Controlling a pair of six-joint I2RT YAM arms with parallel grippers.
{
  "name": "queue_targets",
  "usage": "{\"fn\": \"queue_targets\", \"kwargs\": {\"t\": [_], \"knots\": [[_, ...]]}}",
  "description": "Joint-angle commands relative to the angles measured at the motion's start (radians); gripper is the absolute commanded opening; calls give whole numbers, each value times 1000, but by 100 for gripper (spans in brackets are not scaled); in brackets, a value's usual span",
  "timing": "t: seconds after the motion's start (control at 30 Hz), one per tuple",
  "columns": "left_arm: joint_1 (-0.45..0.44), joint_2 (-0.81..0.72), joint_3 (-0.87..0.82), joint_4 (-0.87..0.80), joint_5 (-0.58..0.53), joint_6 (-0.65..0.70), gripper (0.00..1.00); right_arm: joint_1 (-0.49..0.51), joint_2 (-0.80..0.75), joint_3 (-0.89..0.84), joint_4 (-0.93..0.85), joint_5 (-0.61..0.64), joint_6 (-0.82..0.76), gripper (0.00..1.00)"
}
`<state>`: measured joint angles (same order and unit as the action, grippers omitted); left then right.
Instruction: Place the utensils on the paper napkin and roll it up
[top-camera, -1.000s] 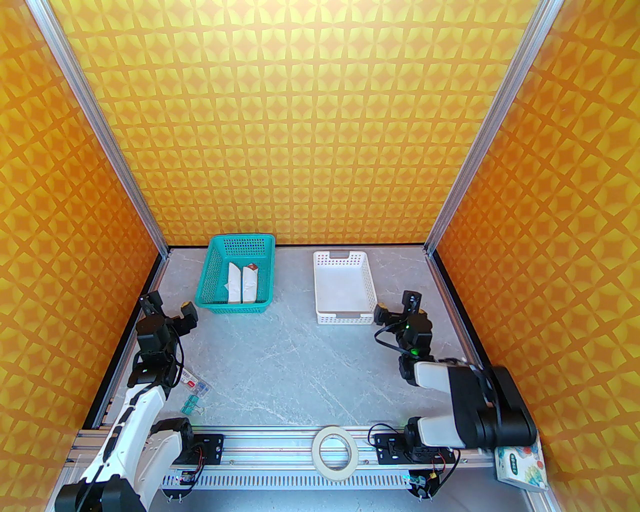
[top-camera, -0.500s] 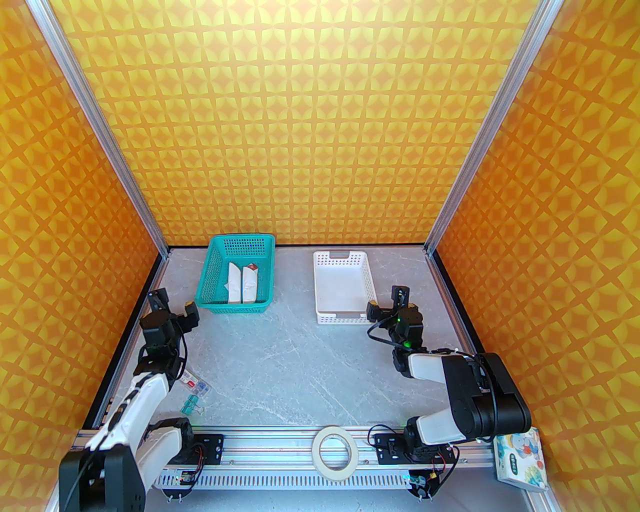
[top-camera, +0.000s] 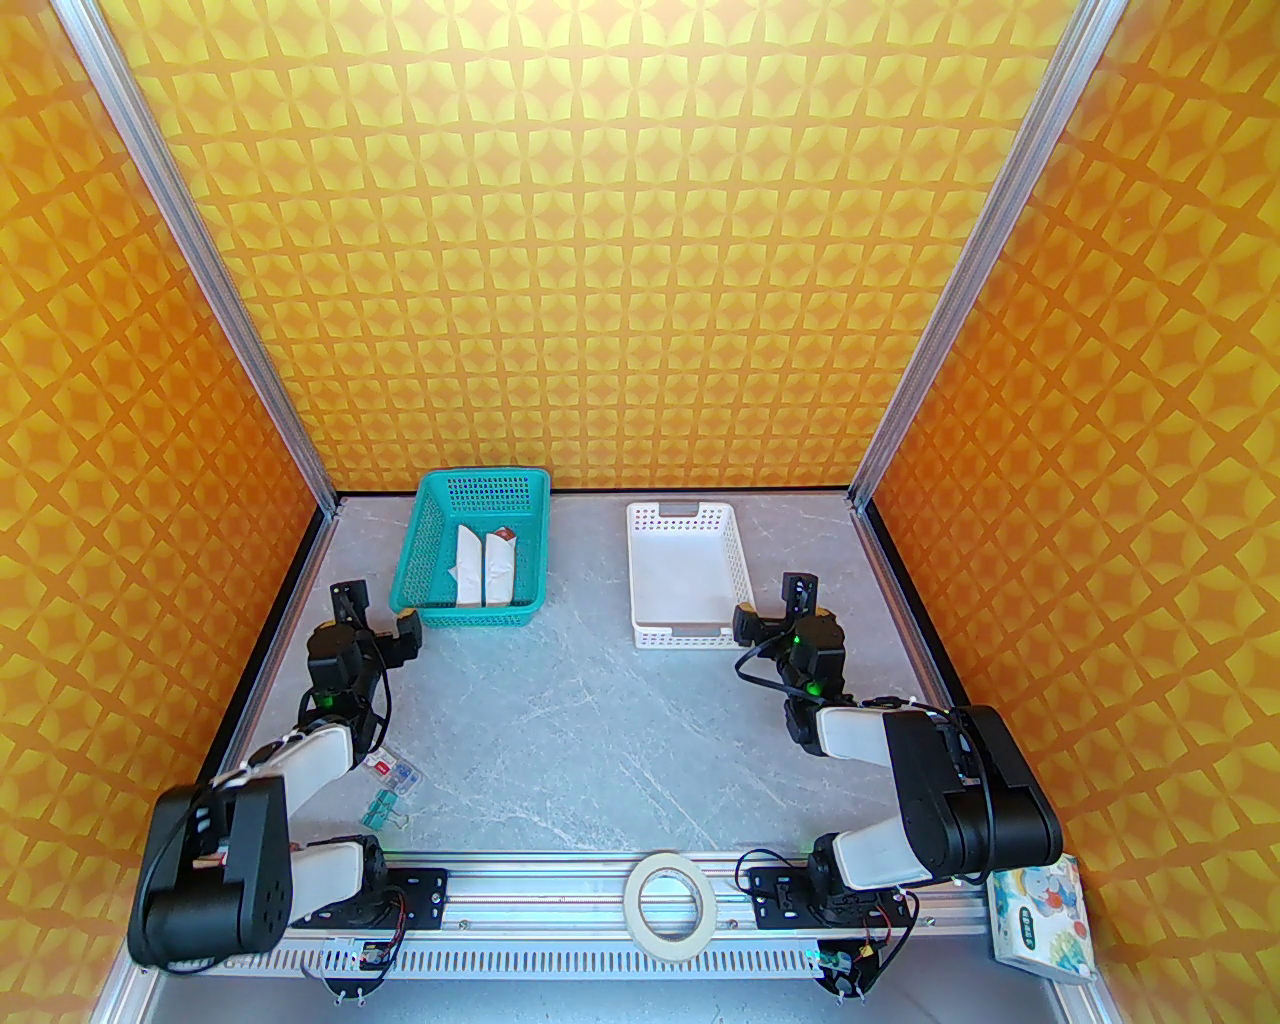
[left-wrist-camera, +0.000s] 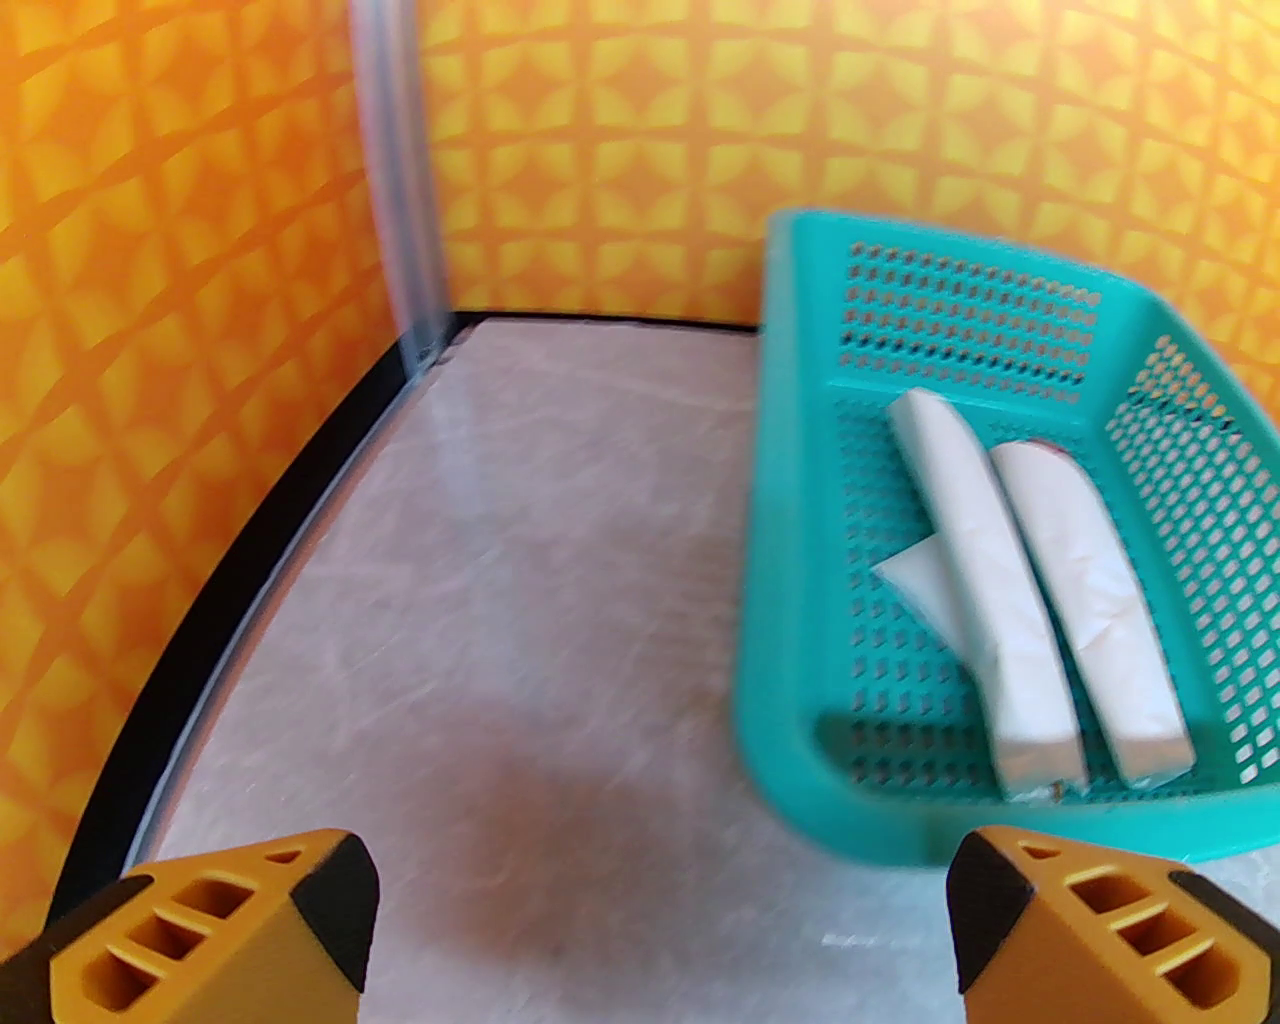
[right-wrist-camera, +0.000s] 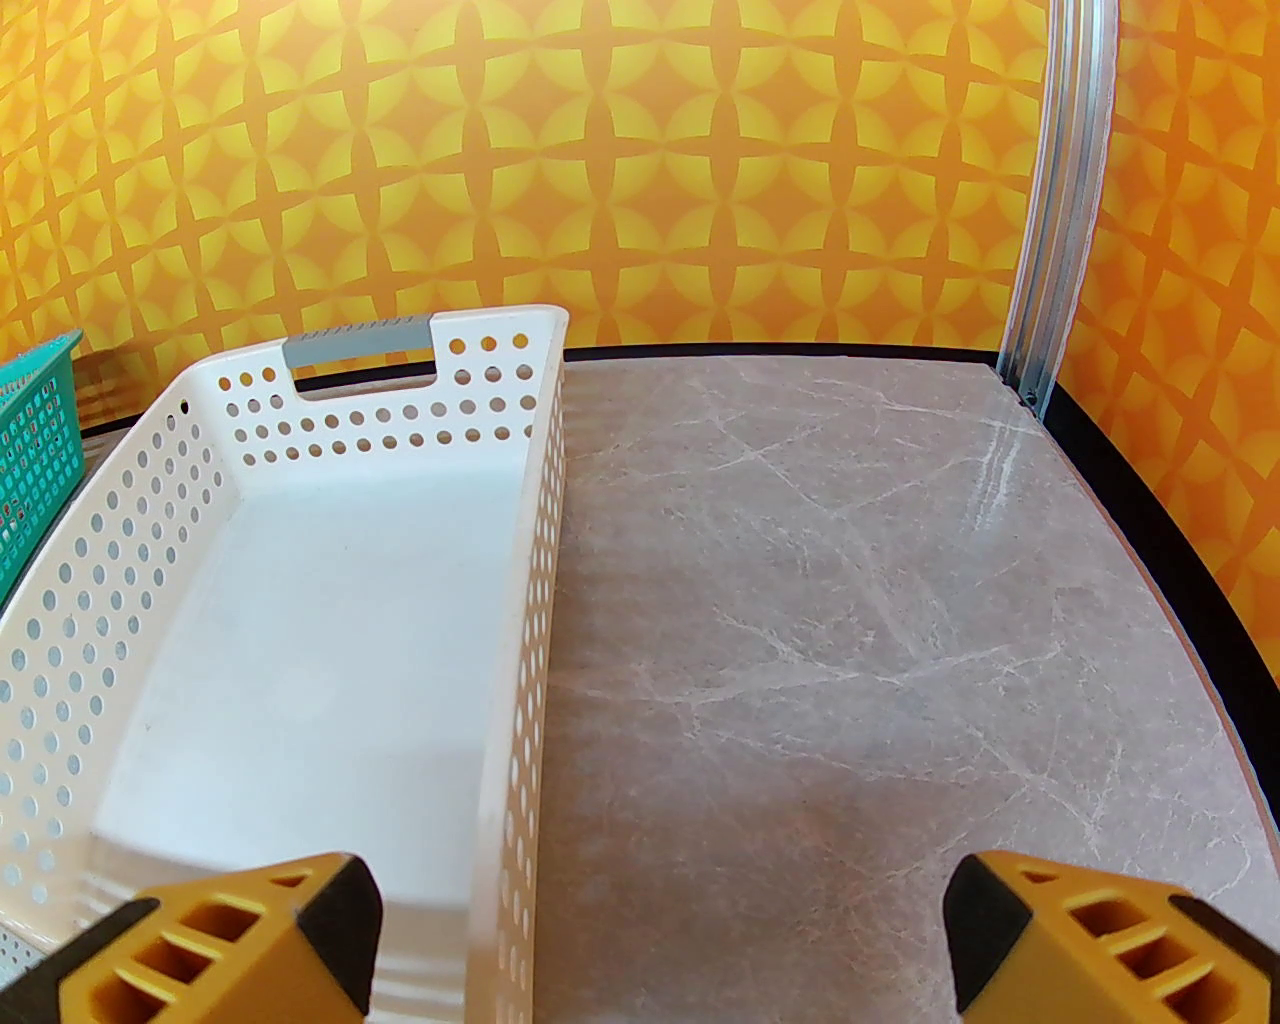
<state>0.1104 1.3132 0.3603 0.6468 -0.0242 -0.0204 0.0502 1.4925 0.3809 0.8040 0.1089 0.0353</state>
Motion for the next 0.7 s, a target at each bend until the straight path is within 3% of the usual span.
{"fn": "queue_targets", "kwargs": {"t": [0.0, 0.3, 0.47, 0.67], "knots": [[-6, 37, -22, 130, 88, 14, 99, 2, 2, 9, -7, 20, -15, 99], [-6, 224, -61, 381, 115, 9, 99, 2, 2, 11, -8, 21, -15, 99], [-13, 219, 23, 208, 105, 15, 99, 2, 2, 11, -7, 22, -15, 99], [-17, 222, 23, 215, 99, 17, 99, 2, 3, 12, -7, 21, -15, 99]]}}
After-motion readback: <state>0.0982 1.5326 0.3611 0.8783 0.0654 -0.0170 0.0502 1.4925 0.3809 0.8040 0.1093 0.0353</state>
